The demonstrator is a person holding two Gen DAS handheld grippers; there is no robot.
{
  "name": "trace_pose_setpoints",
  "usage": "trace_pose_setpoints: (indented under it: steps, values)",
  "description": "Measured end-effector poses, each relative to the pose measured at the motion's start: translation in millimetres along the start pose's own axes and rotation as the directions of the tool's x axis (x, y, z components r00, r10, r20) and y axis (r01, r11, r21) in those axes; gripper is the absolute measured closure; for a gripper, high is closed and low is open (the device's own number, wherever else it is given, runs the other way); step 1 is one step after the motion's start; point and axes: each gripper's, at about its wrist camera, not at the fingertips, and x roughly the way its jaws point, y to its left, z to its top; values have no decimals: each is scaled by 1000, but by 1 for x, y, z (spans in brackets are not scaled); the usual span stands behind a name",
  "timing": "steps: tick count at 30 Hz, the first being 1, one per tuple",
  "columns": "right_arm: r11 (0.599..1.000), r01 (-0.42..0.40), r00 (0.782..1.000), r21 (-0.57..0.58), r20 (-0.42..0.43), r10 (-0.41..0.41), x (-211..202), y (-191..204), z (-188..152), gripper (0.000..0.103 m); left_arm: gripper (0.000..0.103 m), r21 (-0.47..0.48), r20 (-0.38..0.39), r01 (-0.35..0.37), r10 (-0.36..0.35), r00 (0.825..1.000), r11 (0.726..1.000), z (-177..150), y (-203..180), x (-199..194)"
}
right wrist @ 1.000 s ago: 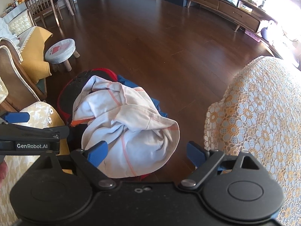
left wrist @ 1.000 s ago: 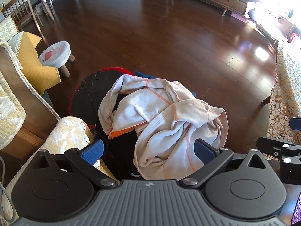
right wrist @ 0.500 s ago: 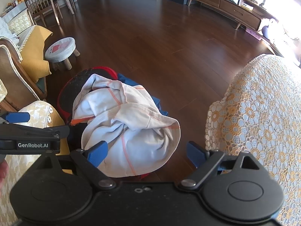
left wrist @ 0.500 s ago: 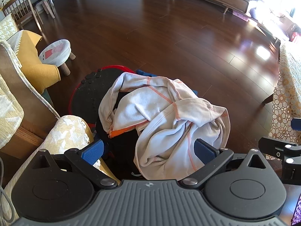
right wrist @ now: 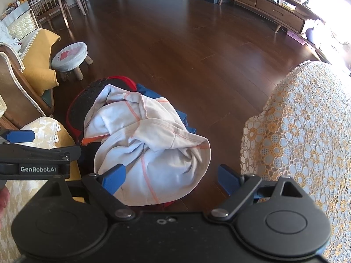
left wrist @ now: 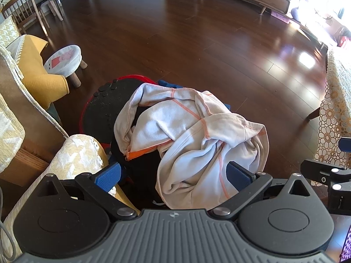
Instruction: Fold clothes
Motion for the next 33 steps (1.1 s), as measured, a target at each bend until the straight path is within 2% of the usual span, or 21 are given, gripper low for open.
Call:
trace_pose_setpoints:
  steps: [21,26,33]
  values:
    - [1000,5,1000,-2,-26,-5,19,-1,6,0,0,-1,-5,10,-10,1000,1000,6,3,19]
    - [1000,-5,1000,-5,-29,5,28,-2,13,0,0,4,5,-27,27,1000,1000,13,4,29]
    - [1000,-7,999,-25,-45,6,50,2,24,0,0,3,-25,-20,20,999,1000,17,9,53]
